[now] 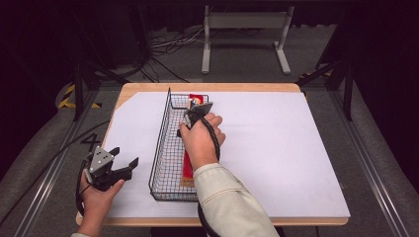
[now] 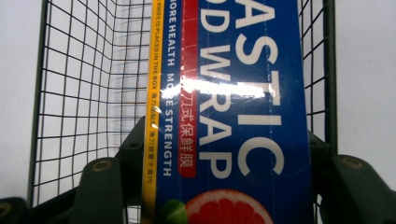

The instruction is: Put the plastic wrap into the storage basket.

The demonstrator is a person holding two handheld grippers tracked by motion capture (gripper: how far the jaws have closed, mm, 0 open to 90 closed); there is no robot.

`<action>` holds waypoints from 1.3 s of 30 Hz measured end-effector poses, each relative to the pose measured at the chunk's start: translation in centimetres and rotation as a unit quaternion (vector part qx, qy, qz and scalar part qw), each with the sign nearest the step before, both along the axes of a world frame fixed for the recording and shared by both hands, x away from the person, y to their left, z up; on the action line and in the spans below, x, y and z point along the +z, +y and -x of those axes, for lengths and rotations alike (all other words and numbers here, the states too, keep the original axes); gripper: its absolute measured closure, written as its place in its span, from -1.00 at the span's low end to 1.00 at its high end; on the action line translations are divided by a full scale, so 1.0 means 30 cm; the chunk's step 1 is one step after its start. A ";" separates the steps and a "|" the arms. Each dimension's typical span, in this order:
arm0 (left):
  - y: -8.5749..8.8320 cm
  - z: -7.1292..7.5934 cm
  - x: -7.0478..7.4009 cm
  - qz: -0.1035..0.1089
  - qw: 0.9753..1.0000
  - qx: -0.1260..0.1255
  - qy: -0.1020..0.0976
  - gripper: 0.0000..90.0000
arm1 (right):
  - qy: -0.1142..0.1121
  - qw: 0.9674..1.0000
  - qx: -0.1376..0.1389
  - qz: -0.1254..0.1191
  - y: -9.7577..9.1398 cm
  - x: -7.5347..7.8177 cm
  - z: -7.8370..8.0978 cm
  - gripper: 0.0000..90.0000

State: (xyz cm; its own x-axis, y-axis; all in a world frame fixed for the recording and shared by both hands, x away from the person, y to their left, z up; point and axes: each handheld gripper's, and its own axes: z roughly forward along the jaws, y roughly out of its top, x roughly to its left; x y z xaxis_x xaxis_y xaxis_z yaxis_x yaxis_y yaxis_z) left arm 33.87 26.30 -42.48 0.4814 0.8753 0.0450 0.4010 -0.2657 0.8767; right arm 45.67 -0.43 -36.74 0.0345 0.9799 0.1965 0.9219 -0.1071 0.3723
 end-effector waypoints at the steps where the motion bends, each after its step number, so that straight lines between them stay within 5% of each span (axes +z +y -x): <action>1: 0.000 0.001 0.000 0.000 1.000 0.000 0.000 -0.48 | 0.001 1.000 0.000 0.002 0.002 -0.003 0.000 -0.10; 14: -0.003 -0.001 -0.002 -0.003 1.000 0.001 0.002 -0.48 | -0.009 0.999 0.004 0.034 0.029 -0.036 0.004 -0.11; 39: -0.002 -0.001 -0.001 -0.002 1.000 0.002 0.002 -0.48 | -0.005 1.000 0.007 0.031 0.046 -0.029 0.001 -0.20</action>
